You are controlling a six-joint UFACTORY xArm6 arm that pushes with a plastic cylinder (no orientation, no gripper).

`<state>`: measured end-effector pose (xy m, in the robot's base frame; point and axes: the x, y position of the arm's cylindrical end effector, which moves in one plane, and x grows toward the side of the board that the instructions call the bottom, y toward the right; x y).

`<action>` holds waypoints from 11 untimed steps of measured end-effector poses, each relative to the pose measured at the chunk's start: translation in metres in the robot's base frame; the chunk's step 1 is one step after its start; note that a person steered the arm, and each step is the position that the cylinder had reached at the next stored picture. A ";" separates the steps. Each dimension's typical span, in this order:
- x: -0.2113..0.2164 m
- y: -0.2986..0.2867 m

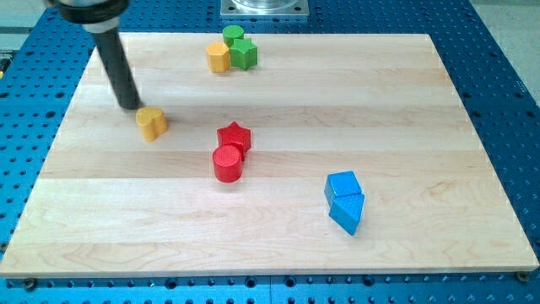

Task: Separate the red blocks

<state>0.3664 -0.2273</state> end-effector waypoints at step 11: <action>0.087 0.278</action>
